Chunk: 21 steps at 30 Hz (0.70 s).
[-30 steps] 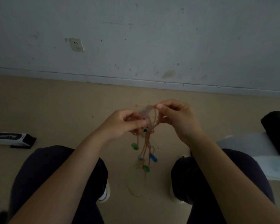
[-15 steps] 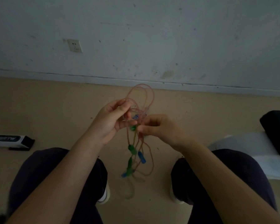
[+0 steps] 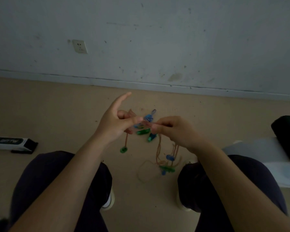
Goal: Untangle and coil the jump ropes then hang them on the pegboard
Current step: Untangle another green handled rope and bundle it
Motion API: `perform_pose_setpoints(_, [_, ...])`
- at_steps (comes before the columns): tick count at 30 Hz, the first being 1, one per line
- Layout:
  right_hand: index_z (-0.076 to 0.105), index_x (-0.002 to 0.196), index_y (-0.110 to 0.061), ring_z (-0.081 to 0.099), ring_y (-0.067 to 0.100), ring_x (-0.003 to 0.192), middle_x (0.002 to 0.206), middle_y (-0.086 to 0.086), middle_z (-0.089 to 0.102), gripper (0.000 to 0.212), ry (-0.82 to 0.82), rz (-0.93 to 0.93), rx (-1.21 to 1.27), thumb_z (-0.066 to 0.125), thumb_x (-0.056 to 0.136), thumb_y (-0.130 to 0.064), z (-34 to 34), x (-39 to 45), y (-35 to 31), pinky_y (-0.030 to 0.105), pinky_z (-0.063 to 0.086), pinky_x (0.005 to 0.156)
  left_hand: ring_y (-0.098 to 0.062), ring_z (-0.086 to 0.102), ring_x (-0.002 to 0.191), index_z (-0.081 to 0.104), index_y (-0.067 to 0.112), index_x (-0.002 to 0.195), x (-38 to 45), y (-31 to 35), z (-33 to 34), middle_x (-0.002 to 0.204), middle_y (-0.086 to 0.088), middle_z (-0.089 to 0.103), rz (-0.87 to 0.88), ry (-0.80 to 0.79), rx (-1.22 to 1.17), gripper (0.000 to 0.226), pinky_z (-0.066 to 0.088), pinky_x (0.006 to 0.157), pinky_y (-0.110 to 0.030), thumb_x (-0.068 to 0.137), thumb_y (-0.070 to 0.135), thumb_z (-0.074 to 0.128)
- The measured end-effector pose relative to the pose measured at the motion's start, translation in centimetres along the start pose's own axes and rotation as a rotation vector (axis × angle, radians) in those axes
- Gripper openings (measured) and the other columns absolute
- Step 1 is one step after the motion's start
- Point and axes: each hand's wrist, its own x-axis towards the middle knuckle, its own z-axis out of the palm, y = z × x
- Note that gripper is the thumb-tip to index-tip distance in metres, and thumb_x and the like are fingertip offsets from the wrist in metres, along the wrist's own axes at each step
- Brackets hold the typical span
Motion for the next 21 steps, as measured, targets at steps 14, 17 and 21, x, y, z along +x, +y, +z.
perform_pose_setpoints(14, [0.063,0.082,-0.006,0.036,0.006,0.046,0.052,-0.008,0.043,0.025,-0.028,-0.013,0.142,0.059,0.097,-0.026,0.4,-0.4,-0.3,0.022,0.031,0.047,0.002,0.065,0.089,0.073,0.04,0.084,-1.0,1.0,1.3,0.092,0.016,0.073,0.147,-0.133,0.439,0.005,0.047,0.077,-0.014,0.085,0.037,0.077])
perform_pose_setpoints(17, [0.066,0.08,-0.014,0.045,0.002,0.049,0.052,-0.013,0.049,0.022,0.028,-0.107,0.079,0.057,0.098,-0.022,-0.2,-0.3,-0.2,0.021,0.039,0.051,0.003,0.064,0.073,0.072,0.034,0.083,-0.7,1.0,0.8,0.077,0.015,0.071,0.114,-0.055,0.469,0.013,0.043,0.063,-0.012,0.094,0.028,0.068])
perform_pose_setpoints(21, [0.067,0.078,-0.015,0.058,0.023,0.063,0.066,0.004,0.061,0.024,0.16,-0.154,0.037,0.056,0.098,-0.024,-1.4,0.0,0.4,0.038,0.051,0.064,0.008,0.058,0.068,0.069,0.029,0.086,-0.3,0.8,0.4,0.08,0.016,0.065,0.011,0.146,0.456,0.015,0.036,0.055,-0.006,0.098,0.033,0.061])
